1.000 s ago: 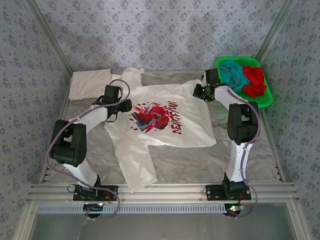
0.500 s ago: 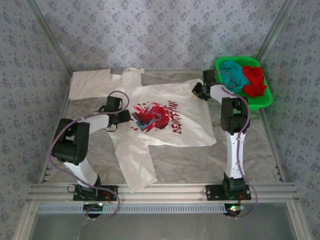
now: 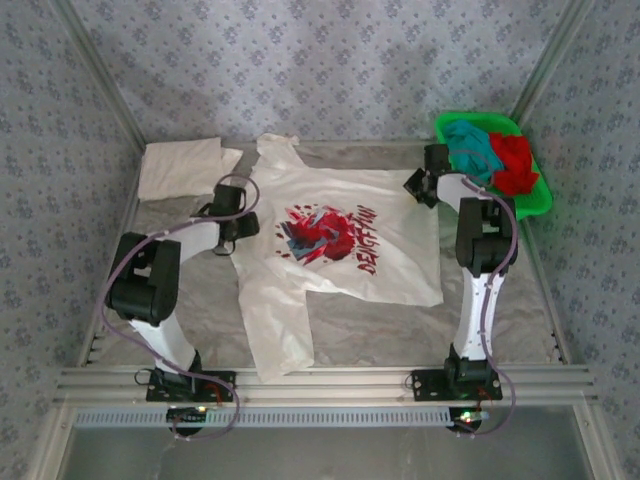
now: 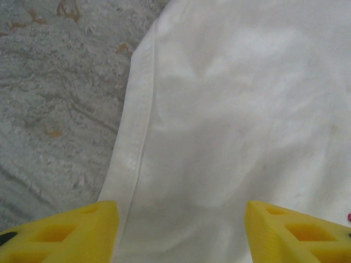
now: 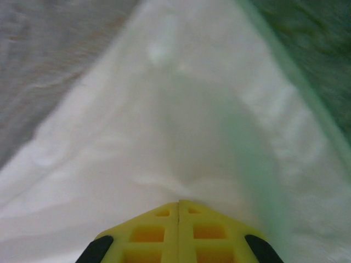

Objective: Fold and stack the t-shirts

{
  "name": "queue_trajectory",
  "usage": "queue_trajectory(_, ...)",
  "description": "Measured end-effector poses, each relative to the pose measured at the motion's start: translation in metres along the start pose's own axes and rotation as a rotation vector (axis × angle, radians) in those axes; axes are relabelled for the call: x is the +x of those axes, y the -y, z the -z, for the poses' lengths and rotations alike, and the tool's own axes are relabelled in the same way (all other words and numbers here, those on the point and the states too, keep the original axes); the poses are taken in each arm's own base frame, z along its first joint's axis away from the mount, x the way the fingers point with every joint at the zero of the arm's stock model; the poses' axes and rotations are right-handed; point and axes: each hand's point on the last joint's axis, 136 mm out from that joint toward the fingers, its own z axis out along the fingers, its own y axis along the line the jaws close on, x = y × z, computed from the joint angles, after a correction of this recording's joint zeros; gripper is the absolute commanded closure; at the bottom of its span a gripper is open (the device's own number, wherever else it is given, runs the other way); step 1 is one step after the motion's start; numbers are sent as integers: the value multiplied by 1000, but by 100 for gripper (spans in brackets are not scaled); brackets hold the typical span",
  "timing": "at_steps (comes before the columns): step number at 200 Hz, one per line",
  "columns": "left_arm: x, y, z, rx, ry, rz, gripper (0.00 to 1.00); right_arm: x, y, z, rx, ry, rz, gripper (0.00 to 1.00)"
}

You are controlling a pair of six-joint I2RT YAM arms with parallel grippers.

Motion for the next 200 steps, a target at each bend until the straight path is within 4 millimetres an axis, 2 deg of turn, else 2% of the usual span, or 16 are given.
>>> queue_trajectory(24, -1, 1, 0, 0, 6, 9, 39, -5, -37, 9, -87, 8, 85, 100)
queue_trajectory(30, 0, 0, 0, -1, 5, 11, 39, -4, -49, 12, -112, 10, 115, 97)
queue_trajectory(51, 5, -3, 8, -1, 2, 15, 38, 12, -79, 33, -163, -14, 215, 90)
queue_trajectory(67, 8, -7, 29, 3, 13, 23, 35, 24, -100, 66, -199, -12, 292, 88)
queue_trajectory(73, 6, -8, 40, 9, 27, 25, 34, 30, -108, 86, -220, 0, 321, 88)
queue_trajectory(103, -15, -7, 98, 63, 140, 44, 31, 48, -125, 175, -327, 54, 398, 86)
queue_trajectory(116, -16, -6, 110, 91, 145, 61, 27, 53, -119, 195, -345, 72, 403, 83)
queue_trajectory(131, -4, -4, 113, 111, 103, 78, 22, 66, -103, 200, -333, 58, 407, 76)
queue_trajectory(148, 30, -3, 110, 125, 18, 82, 19, 95, -79, 190, -289, -6, 416, 73)
queue_trajectory(174, 90, -13, 102, 120, -124, 93, 23, 140, -28, 167, -200, -130, 393, 75)
queue_trajectory(188, 108, -18, 96, 112, -173, 101, 22, 155, 1, 156, -142, -183, 356, 75)
queue_trajectory(200, 116, -18, 90, 107, -207, 106, 20, 161, 17, 151, -110, -211, 325, 75)
